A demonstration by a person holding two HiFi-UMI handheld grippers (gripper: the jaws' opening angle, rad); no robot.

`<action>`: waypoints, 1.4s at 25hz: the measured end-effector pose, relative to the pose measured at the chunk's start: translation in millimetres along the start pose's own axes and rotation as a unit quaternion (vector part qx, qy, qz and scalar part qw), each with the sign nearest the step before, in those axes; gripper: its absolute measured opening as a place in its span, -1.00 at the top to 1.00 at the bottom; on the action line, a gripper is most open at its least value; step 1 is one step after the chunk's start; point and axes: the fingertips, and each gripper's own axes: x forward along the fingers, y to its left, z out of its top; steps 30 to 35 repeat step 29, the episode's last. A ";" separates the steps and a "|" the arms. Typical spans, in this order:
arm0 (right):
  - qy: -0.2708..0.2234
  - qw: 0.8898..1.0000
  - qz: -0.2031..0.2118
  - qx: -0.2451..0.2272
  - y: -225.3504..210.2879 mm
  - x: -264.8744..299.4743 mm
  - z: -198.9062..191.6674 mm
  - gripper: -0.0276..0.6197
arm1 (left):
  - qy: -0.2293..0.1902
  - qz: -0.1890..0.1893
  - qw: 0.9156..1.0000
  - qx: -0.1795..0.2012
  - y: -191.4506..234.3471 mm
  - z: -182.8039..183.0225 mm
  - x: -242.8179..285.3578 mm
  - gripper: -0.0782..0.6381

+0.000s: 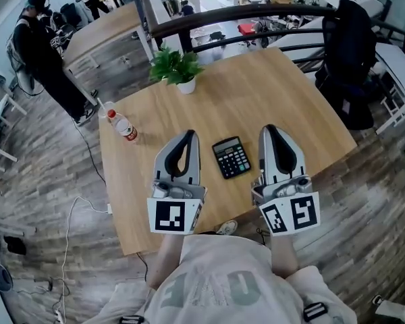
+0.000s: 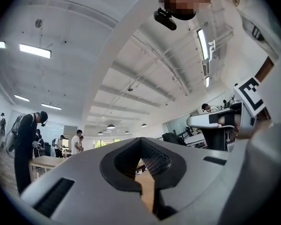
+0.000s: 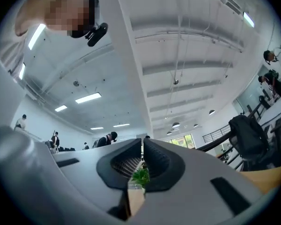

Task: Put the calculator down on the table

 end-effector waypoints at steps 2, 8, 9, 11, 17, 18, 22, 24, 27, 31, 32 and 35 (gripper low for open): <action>0.014 1.000 0.000 -0.015 5.5 -1.9 -7.6 0.85 | -0.002 -0.002 1.000 0.002 -5.3 1.5 1.5 0.76; 0.052 0.998 -0.015 -0.036 4.4 -8.4 -23.3 0.87 | 0.000 -0.002 1.000 0.004 -12.6 2.2 -1.2 0.76; 0.055 0.998 -0.016 -0.038 3.6 -9.6 -24.6 0.87 | -0.001 0.000 1.000 0.003 -11.8 1.6 -1.6 0.76; 0.060 0.997 -0.016 -0.038 2.7 -11.3 -26.9 0.87 | -0.001 0.006 1.000 0.000 -9.4 -0.5 -2.9 0.76; 0.065 0.997 -0.008 -0.053 2.4 -9.7 -21.0 0.87 | -0.005 0.024 1.000 0.006 -2.5 3.0 -5.0 0.76; 0.066 0.996 -0.009 -0.053 1.9 -9.6 -21.2 0.87 | -0.004 0.026 1.000 0.007 -1.7 3.1 -5.3 0.76; 0.083 0.995 -0.012 -0.060 1.5 -12.5 -28.6 0.87 | 0.001 0.030 1.000 0.005 -0.9 -0.4 -7.9 0.76; 0.090 0.994 -0.014 -0.066 1.4 -10.8 -32.0 0.87 | 0.001 0.030 1.000 0.005 0.6 -1.8 -6.4 0.76; 0.085 0.994 -0.006 -0.072 0.9 0.6 -31.3 0.87 | -0.008 0.030 0.999 0.010 6.4 1.1 3.5 0.76; 0.081 0.994 0.001 -0.071 0.6 8.4 -30.6 0.87 | -0.015 0.030 0.999 0.014 10.2 3.2 10.6 0.76; 0.081 0.994 0.001 -0.071 0.6 8.4 -30.6 0.87 | -0.015 0.030 0.999 0.014 10.2 3.2 10.6 0.76; 0.081 0.994 0.001 -0.071 0.6 8.4 -30.6 0.87 | -0.015 0.030 0.999 0.014 10.2 3.2 10.6 0.76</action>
